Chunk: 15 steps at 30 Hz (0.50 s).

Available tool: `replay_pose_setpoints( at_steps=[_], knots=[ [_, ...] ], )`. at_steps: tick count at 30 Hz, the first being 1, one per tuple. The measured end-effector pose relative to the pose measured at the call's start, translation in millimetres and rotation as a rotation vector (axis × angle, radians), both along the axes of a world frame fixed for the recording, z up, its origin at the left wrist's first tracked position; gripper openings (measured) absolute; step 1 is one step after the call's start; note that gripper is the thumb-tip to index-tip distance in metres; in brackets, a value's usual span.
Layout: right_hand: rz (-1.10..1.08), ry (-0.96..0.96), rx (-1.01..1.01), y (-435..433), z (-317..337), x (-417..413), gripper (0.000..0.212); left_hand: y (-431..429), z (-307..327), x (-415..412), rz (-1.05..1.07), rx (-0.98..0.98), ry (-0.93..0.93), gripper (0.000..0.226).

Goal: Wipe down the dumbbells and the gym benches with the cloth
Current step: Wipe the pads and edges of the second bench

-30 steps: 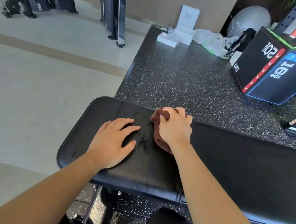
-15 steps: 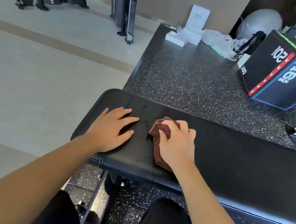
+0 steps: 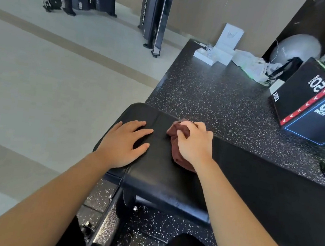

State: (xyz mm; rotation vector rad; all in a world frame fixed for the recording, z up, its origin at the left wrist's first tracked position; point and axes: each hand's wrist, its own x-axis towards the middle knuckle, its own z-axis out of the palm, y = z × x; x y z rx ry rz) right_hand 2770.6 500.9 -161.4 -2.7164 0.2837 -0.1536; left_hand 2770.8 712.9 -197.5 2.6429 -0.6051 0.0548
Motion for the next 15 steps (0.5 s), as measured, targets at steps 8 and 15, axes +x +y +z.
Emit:
replay_pose_setpoints(
  at_steps=[8, 15],
  knots=[
    [0.117, -0.084, 0.003, 13, -11, -15, 0.024, 13, -9, -13, 0.084, 0.005, -0.035, 0.055],
    [0.058, -0.041, 0.026, 36, 1, 50, 0.024, 12, -7, -14, 0.113, -0.034, -0.048, 0.057]
  ],
)
